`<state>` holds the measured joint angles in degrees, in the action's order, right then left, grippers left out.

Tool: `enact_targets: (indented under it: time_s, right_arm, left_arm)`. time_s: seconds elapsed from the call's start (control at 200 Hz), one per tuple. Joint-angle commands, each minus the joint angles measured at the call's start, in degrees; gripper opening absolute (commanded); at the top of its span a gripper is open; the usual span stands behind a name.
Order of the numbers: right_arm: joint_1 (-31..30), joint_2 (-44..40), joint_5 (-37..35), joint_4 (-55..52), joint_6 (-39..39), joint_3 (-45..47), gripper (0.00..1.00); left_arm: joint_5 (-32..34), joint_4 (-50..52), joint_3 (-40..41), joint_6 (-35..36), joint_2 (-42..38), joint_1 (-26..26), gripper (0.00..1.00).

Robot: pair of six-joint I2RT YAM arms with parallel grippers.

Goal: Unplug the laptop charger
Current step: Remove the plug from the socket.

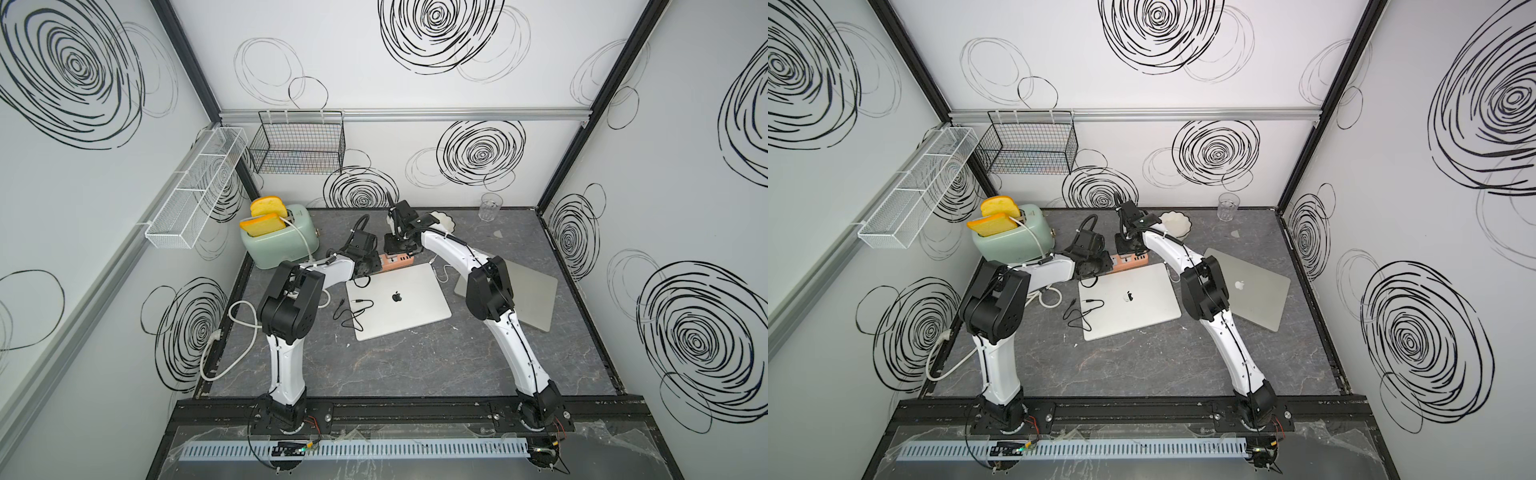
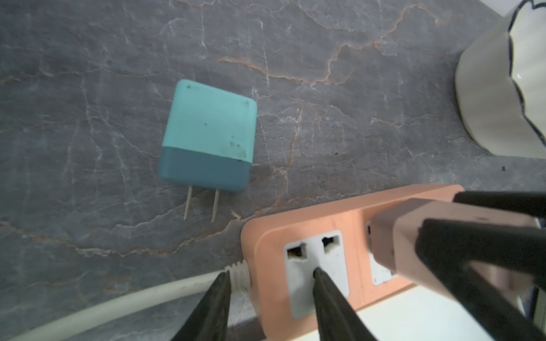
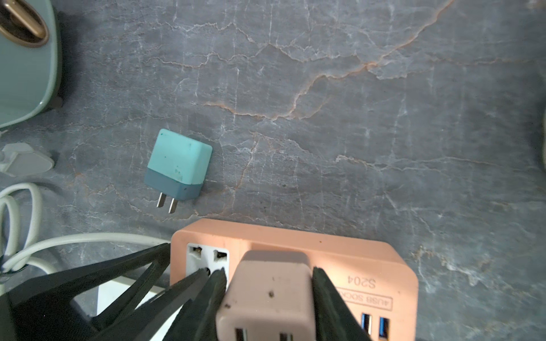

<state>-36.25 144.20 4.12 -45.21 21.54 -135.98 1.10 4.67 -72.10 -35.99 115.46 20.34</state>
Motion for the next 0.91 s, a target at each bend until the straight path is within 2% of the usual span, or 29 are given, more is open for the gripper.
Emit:
enact_targets:
  time_s: [0.0, 0.235, 0.455, 0.545, 0.9]
  right_arm:
    - [-2.58, -0.15, 2.61, -4.83, -1.37, -3.82, 0.17]
    - [-2.71, -0.85, 1.16, -4.75, -1.08, -4.44, 0.17]
    - [0.54, -1.19, 10.00, -5.19, 4.87, -4.57, 0.18]
    - [1.18, -1.63, 11.23, -4.74, 5.62, -4.55, 0.17]
    - [-0.86, -1.90, 2.05, -10.29, -3.66, -6.16, 0.18]
  left_arm:
    - [1.74, 7.42, 1.90, -0.65, 6.96, -0.39, 0.48]
    - [2.40, 9.65, -0.33, -0.16, 8.41, 0.03, 0.47]
    - [2.19, 10.73, -0.77, 0.39, 8.73, 0.04, 0.46]
    - [2.13, 10.89, -0.88, 0.61, 8.75, 0.16, 0.47]
    - [3.36, 13.52, -3.22, 1.36, 10.11, 1.39, 0.46]
